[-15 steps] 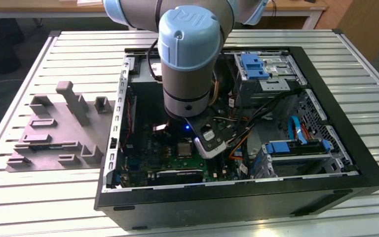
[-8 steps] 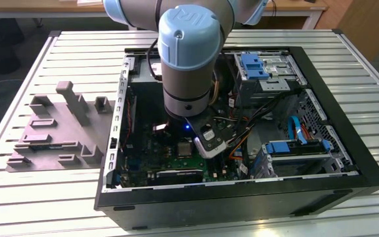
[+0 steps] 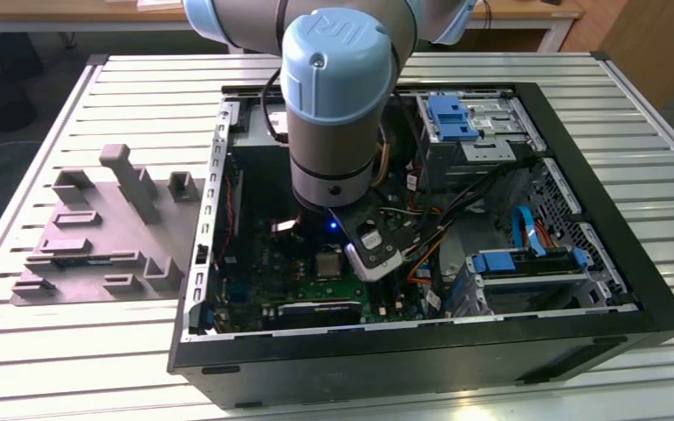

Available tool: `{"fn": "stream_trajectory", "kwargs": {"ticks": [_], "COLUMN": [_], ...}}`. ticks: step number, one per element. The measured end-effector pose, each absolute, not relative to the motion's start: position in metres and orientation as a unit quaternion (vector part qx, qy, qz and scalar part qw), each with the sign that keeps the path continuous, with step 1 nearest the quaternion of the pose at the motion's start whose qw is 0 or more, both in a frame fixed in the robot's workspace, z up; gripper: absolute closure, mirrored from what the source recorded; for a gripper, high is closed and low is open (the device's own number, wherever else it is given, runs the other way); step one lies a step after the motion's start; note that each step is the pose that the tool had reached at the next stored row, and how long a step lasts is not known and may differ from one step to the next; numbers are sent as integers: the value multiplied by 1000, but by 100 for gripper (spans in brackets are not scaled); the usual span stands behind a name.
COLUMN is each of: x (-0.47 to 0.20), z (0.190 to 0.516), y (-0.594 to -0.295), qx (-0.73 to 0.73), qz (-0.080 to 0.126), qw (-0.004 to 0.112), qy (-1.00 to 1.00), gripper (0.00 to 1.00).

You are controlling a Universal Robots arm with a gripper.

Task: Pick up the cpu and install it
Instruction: 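Place the cpu into insertion slot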

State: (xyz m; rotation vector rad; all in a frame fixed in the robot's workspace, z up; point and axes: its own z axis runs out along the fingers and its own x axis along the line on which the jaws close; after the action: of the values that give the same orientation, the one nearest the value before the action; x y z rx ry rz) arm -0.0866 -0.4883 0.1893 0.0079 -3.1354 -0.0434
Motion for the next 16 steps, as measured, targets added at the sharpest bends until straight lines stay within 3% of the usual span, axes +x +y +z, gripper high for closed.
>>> {"fn": "stream_trajectory", "kwargs": {"ticks": [16], "x": [-87], "z": [187], "y": [-489], "qx": [3], "qz": [-14], "qw": [3], "qy": [-1000], "gripper": [53]}}
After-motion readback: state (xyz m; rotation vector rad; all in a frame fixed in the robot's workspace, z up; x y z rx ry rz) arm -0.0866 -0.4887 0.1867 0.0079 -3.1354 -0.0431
